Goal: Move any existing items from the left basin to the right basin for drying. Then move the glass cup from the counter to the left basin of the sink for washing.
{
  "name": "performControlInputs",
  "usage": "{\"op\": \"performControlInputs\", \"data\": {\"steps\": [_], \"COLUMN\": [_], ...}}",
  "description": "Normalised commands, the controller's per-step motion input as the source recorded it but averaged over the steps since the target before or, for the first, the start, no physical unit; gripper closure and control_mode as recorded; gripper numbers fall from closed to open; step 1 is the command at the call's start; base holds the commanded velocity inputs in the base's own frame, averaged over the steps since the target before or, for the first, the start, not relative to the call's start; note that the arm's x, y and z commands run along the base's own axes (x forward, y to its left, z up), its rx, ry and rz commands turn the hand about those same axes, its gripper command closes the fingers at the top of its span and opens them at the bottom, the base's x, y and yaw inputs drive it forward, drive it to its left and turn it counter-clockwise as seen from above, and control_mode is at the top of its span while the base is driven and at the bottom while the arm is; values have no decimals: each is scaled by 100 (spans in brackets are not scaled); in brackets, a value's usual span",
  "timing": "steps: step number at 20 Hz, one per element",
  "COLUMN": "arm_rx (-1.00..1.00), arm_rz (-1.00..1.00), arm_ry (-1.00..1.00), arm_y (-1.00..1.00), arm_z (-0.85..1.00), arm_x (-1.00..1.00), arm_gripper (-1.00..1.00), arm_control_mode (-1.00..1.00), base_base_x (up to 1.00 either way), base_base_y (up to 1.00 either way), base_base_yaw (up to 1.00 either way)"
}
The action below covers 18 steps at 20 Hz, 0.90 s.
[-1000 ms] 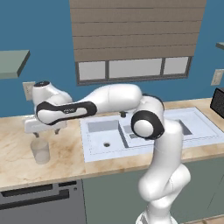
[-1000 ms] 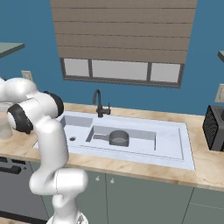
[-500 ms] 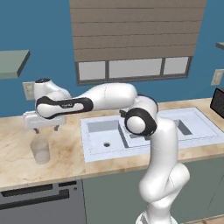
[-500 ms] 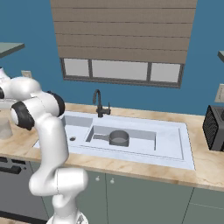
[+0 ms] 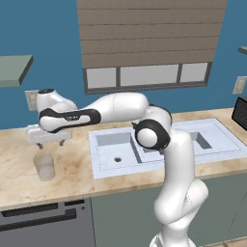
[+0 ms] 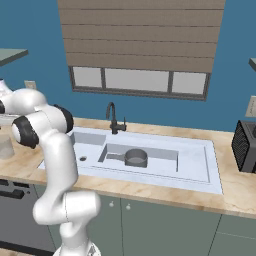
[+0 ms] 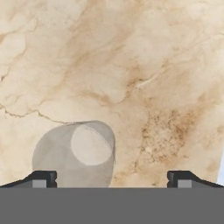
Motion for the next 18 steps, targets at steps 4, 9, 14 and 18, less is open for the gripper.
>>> {"op": "performControlInputs", "data": {"steps": [4,9,14,18], "arm_rx": [0,2,1,1], "arm_rz": [0,0,0,0], "arm_ry": [0,0,0,0], "arm_y": [0,0,0,-2], "arm_z": [-19,-16,-20,-19], "arm_x": [0,-4,-2,0], "arm_gripper": [-100,-100,-100,-100], "arm_control_mode": [-100,-100,-100,-100], "base_base_x": [0,0,0,0], "base_base_y": [0,0,0,0], "base_base_yaw": [0,0,0,0]}}
